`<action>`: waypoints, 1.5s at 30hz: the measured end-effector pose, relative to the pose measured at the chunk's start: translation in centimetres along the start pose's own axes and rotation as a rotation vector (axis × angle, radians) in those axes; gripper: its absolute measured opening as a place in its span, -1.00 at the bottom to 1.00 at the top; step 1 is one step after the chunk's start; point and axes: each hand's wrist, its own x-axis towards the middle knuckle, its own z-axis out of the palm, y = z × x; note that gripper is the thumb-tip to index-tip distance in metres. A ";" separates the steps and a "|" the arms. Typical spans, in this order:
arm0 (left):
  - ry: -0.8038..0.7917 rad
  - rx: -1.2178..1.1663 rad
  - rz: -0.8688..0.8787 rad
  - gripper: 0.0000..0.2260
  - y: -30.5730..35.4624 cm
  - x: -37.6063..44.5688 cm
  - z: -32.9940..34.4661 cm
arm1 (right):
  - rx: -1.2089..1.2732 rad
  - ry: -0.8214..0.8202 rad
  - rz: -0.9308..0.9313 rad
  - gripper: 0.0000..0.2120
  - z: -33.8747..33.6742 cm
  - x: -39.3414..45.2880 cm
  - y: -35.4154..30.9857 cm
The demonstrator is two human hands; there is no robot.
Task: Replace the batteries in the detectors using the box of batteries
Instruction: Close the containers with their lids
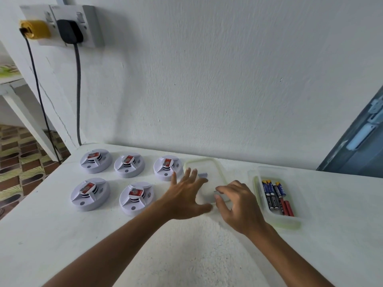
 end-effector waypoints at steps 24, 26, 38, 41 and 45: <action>0.176 -0.127 0.213 -0.22 -2.7 0.5 2.0 | -0.060 -0.345 -0.033 -0.35 0.7 0.6 0.5; 0.179 -0.120 0.205 -0.25 -2.6 0.4 2.1 | -0.100 -0.329 -0.054 -0.40 1.0 0.6 0.6; 0.046 -0.074 0.150 -0.42 -3.5 0.3 -0.2 | -0.065 -0.336 0.079 -0.26 -0.1 2.1 1.9; 0.051 -0.050 0.083 -0.52 -2.9 -0.1 -0.9 | -0.120 -0.393 0.124 -0.09 0.0 1.8 2.1; 0.049 -0.010 0.046 -0.23 -2.6 -0.1 -0.7 | -0.239 -0.330 0.103 -0.03 -0.7 2.1 1.3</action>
